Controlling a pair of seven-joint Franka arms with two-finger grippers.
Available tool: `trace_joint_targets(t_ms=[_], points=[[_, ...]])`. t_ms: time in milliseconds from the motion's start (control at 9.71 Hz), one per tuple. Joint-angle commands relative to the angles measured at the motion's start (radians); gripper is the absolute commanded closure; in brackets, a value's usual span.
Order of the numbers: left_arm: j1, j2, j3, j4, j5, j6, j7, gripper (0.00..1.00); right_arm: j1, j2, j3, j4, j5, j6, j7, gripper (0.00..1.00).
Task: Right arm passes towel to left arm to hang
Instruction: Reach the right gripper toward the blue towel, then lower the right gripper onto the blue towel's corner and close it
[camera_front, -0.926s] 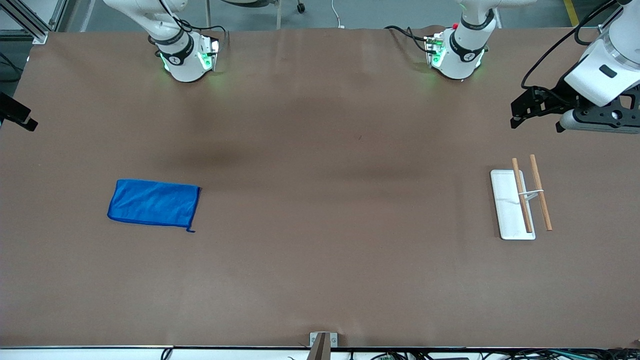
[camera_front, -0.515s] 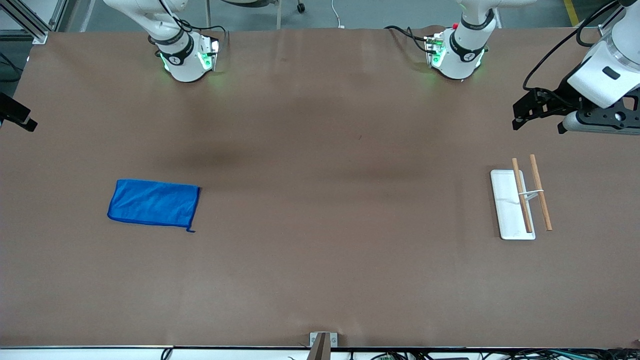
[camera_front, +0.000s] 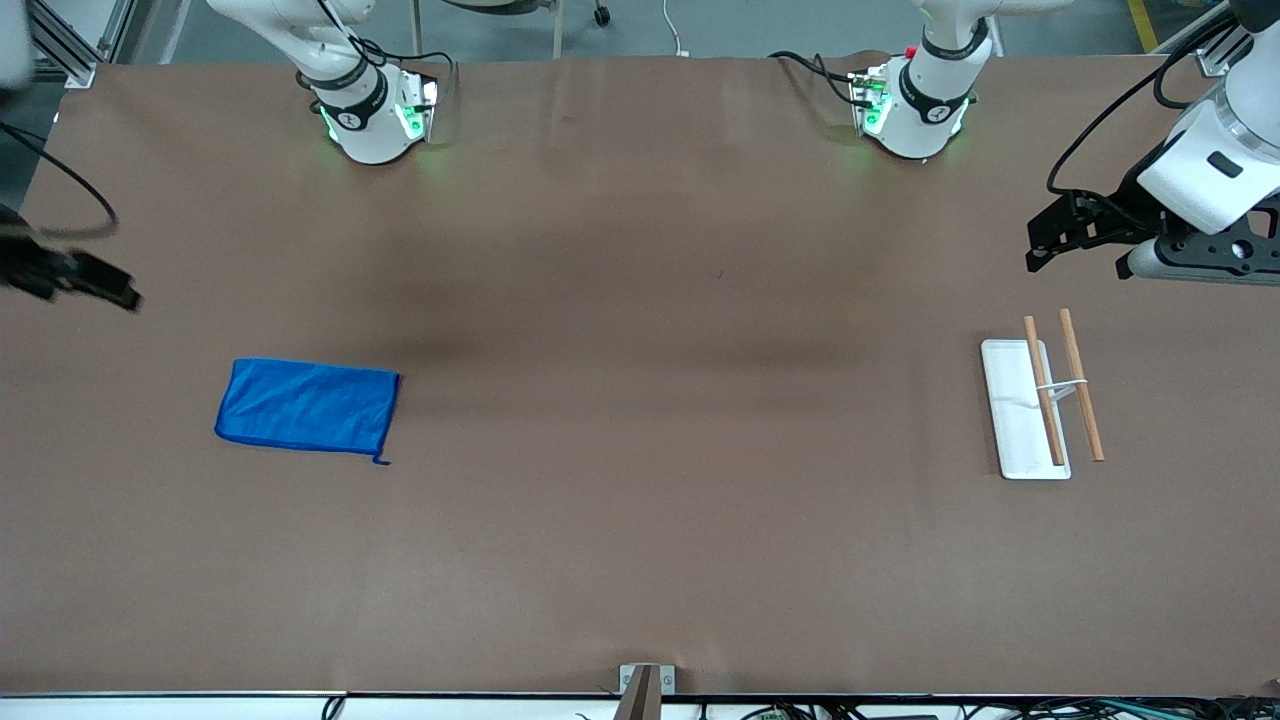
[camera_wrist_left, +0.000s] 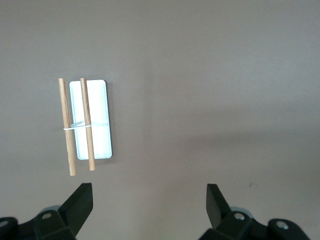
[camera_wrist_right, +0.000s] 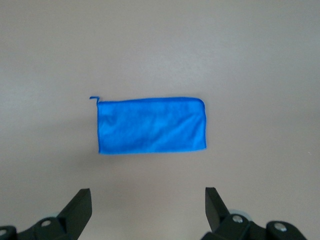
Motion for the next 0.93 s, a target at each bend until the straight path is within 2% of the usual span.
trace_joint_targets(t_ms=[0,103,412,515,824], points=[[0.002,0.02,-0.002,-0.005,-0.001,0.003,-0.005,0.0,0.001,0.049,0.007,-0.198,-0.021,0.223,-0.013,0.0],[0.002,0.02,-0.002,-0.005,-0.001,0.003,-0.005,0.0,0.009,0.095,0.007,-0.261,-0.037,0.332,-0.017,0.0],[0.001,0.02,-0.003,-0.002,-0.001,0.003,-0.007,0.0,0.006,0.185,0.007,-0.37,-0.064,0.524,-0.048,0.0],[0.001,0.02,-0.003,-0.002,-0.001,0.003,-0.007,0.0,0.006,0.216,0.007,-0.427,-0.063,0.636,-0.062,0.0],[0.002,0.02,-0.003,-0.001,-0.001,0.003,-0.007,0.0,-0.008,0.307,0.006,-0.446,-0.064,0.763,-0.077,0.0]])
